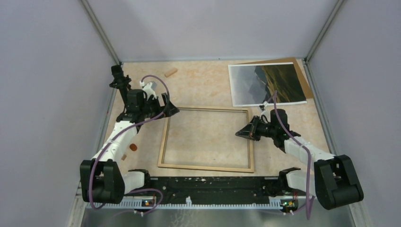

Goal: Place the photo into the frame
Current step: Place the photo frame item in the photo frame.

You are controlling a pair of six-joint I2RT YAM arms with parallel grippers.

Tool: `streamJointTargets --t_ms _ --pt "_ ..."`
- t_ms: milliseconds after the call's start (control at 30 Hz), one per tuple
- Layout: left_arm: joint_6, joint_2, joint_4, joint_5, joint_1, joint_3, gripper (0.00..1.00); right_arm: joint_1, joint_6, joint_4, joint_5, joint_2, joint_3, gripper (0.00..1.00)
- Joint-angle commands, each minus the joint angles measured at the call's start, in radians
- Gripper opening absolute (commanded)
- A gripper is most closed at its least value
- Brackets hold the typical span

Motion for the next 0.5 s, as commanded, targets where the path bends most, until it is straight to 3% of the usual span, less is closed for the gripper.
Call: streamJointTargets --t_ms 0,300,467 --pt "0.015 -0.034 0.020 -0.003 0.007 0.006 0.98 0.012 -0.028 -0.042 -0.040 -0.080 -0.012 0.00" --pt "0.014 -0.031 0.023 0.001 0.008 0.004 0.98 0.011 0.005 -0.060 -0.099 -0.175 -0.050 0.00" --pt "0.013 -0.026 0.025 0.004 0.010 0.004 0.98 0.011 -0.040 -0.149 -0.133 -0.223 -0.032 0.00"
